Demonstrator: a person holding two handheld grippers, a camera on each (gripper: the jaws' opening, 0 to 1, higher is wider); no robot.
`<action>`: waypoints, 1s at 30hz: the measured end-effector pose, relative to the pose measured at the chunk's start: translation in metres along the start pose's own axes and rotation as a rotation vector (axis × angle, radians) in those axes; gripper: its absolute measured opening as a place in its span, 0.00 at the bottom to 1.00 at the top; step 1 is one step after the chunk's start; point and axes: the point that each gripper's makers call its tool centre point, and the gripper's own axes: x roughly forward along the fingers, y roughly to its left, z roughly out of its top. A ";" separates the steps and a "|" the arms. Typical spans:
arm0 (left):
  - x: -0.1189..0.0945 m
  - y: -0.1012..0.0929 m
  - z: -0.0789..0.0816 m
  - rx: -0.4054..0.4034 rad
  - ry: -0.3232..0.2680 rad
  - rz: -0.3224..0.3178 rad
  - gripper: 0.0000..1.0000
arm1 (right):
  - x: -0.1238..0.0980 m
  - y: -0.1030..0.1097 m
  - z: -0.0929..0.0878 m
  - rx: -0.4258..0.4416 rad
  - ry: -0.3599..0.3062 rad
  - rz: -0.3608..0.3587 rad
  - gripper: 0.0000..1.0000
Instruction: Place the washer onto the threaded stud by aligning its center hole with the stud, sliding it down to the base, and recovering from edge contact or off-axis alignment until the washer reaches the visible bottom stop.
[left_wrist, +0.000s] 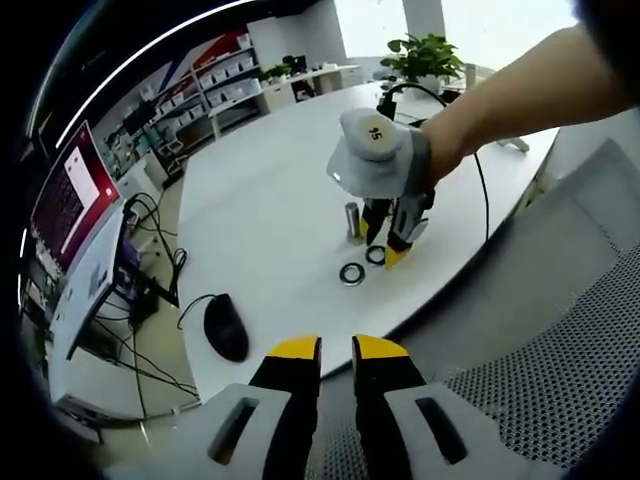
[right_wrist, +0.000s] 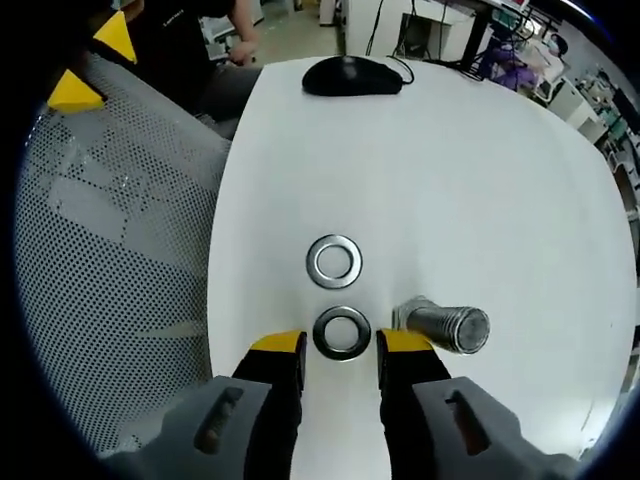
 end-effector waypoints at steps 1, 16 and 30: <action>0.000 0.000 0.000 0.000 0.001 0.000 0.10 | 0.000 0.000 0.000 0.000 0.002 -0.001 0.30; 0.000 0.002 -0.007 -0.023 0.042 0.015 0.10 | 0.001 0.000 0.001 0.014 0.007 -0.011 0.26; -0.002 0.002 0.001 -0.029 -0.010 0.022 0.10 | 0.000 0.000 0.001 0.017 0.003 -0.019 0.25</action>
